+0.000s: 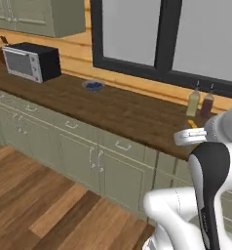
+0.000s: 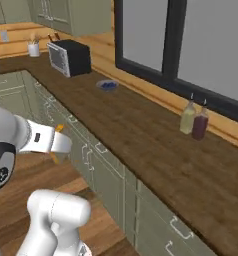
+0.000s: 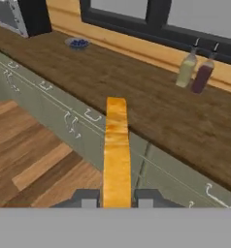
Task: Start the toaster. Once the lever pops up, take the bread to the plate on the dining counter.
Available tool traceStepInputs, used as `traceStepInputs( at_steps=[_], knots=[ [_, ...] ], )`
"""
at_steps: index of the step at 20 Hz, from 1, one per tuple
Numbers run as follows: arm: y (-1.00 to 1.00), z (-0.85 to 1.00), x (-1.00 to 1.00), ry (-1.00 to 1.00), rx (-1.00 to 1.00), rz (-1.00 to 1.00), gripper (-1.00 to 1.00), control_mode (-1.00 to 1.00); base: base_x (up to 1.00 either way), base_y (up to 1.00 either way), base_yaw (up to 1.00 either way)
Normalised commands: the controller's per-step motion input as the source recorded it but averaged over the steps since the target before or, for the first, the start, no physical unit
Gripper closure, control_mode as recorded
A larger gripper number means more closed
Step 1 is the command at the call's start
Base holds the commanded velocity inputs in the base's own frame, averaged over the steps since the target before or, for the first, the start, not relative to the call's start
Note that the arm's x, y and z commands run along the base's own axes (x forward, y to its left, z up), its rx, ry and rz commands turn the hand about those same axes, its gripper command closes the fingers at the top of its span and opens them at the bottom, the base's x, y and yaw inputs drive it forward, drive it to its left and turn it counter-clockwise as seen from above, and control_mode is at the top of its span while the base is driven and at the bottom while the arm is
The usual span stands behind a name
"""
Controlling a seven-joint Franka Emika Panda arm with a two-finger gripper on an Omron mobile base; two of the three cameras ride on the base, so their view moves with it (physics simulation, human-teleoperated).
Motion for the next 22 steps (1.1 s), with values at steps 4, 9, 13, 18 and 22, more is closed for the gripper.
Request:
traceStepInputs(
  at_steps=[4,9,13,18,22],
  knots=[
    [0.0,0.0,0.0,0.0,0.0,0.0,1.0,1.0,-0.14,0.18,0.99],
    [0.0,0.0,0.0,0.0,0.0,0.0,1.0,1.0,-0.06,0.24,0.96],
    [0.0,0.0,0.0,0.0,0.0,0.0,1.0,1.0,-0.03,0.34,0.92],
    [0.0,0.0,0.0,0.0,0.0,0.0,1.0,1.0,0.0,0.25,0.93],
    [0.0,0.0,0.0,0.0,0.0,0.0,1.0,1.0,0.0,0.16,0.93]
  ],
)
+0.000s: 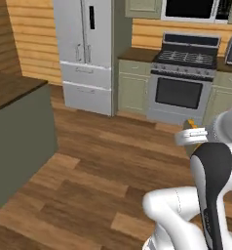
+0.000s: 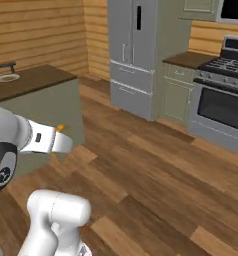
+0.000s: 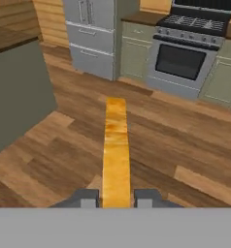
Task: Start the toaster. Once the lever pops up, take the bread to the plate on the dining counter.
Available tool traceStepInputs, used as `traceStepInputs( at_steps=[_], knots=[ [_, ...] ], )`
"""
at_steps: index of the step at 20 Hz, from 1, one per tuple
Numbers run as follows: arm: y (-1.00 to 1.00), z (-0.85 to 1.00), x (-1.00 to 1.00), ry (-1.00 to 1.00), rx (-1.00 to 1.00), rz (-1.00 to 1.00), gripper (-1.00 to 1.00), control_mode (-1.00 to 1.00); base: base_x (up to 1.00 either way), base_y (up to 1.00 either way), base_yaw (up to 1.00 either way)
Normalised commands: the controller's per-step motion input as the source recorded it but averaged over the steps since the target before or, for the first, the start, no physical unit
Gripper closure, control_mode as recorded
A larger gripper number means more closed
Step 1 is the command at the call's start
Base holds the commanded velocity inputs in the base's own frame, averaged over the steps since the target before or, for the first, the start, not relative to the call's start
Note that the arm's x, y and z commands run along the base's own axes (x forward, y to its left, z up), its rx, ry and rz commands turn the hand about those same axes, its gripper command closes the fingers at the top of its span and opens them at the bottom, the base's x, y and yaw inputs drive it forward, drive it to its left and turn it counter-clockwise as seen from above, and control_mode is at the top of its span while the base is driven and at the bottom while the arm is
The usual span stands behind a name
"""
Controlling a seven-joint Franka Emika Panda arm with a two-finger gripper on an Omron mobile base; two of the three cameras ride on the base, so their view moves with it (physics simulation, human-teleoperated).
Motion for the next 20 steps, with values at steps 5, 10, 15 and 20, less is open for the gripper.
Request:
traceStepInputs(
  at_steps=[5,10,15,20],
  knots=[
    [0.0,0.0,0.0,0.0,0.0,0.0,1.0,1.0,0.0,0.04,0.95],
    [0.0,0.0,0.0,0.0,0.0,0.0,1.0,1.0,0.12,-0.07,0.72],
    [0.0,0.0,0.0,0.0,0.0,0.0,1.0,1.0,0.6,-0.57,0.42],
    [0.0,0.0,0.0,0.0,0.0,0.0,1.0,1.0,0.83,-0.73,0.4]
  ],
)
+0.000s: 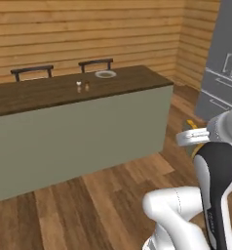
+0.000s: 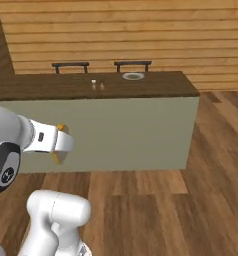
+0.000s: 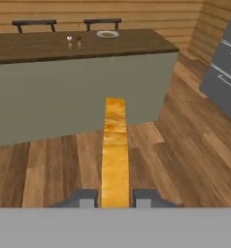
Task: Start the toaster. Once the lever pops up, take the bread to the plate on the dining counter.
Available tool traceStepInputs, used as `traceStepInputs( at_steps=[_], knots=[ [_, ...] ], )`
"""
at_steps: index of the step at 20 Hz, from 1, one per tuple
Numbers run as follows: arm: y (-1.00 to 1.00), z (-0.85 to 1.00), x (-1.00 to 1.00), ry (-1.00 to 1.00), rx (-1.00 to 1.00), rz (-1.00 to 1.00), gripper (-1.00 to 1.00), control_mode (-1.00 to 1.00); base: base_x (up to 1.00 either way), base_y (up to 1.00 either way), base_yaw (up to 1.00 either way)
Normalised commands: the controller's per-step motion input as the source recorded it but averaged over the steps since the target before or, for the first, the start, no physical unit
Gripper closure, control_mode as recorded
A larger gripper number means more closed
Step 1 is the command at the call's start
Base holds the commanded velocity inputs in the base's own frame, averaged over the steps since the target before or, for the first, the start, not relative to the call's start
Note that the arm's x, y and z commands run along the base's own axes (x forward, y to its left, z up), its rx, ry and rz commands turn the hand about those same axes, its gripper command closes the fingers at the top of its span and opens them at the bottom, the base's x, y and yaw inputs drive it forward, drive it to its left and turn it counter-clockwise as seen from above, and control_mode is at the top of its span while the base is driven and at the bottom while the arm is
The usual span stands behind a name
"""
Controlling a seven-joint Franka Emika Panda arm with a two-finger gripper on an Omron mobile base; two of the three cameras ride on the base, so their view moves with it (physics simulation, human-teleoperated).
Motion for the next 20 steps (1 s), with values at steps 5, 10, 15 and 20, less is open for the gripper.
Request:
traceStepInputs(
  at_steps=[5,10,15,20],
  knots=[
    [0.0,0.0,0.0,0.0,0.0,0.0,1.0,1.0,0.93,-0.62,0.34],
    [0.0,0.0,0.0,0.0,0.0,0.0,1.0,1.0,0.96,-0.46,0.26],
    [0.0,0.0,0.0,0.0,0.0,0.0,1.0,1.0,0.81,-0.44,0.23],
    [0.0,0.0,0.0,0.0,0.0,0.0,1.0,1.0,0.64,-0.38,0.15]
  ],
)
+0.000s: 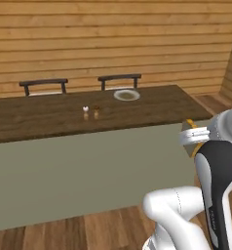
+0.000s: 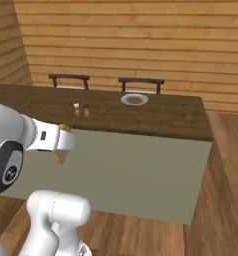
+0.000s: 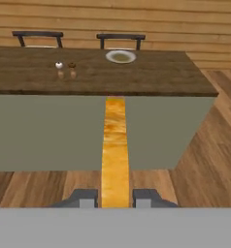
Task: Start the toaster. Once the lever pops up, take the bread to the plate on the dining counter.
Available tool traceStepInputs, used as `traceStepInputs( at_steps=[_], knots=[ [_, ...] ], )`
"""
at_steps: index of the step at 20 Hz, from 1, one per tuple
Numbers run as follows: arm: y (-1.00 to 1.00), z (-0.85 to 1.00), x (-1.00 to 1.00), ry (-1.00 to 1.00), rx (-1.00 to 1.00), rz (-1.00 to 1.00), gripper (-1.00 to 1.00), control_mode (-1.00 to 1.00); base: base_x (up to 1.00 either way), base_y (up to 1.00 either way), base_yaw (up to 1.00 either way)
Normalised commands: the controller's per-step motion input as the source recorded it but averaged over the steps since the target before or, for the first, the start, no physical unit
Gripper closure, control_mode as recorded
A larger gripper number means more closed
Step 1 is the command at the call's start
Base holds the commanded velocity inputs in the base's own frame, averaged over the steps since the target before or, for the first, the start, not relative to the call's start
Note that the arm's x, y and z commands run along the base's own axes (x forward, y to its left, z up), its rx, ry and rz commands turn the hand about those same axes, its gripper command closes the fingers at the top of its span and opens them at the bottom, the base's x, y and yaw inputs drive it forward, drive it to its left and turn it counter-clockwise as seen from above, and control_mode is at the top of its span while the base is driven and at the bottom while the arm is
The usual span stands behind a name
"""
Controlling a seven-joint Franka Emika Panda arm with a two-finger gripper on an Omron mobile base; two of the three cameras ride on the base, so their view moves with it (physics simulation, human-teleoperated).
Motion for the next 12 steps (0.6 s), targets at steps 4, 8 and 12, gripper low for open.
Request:
traceStepInputs(
  at_steps=[4,8,12],
  knots=[
    [0.0,0.0,0.0,0.0,0.0,0.0,1.0,1.0,0.58,-0.36,0.08],
    [0.0,0.0,0.0,0.0,0.0,0.0,1.0,1.0,0.56,-0.36,0.03],
    [0.0,0.0,0.0,0.0,0.0,0.0,1.0,1.0,0.63,-0.27,0.0]
  ],
)
